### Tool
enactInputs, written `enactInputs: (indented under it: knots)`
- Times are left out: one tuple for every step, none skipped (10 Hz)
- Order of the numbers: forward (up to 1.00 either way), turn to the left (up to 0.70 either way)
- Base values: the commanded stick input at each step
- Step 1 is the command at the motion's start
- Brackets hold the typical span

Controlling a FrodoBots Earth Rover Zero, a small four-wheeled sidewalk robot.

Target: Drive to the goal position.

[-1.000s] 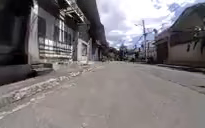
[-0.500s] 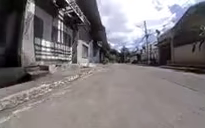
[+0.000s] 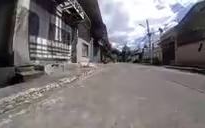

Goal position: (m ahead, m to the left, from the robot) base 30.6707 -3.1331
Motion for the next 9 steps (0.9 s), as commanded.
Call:
enactInputs:
  knots:
    - [0.85, 0.0]
    - [0.85, 0.0]
    - [0.85, 0.0]
    - [0.85, 0.0]
    - [0.85, 0.0]
    - [0.85, 0.0]
    - [0.85, 0.0]
    - [0.85, 0.0]
    - [0.85, -0.05]
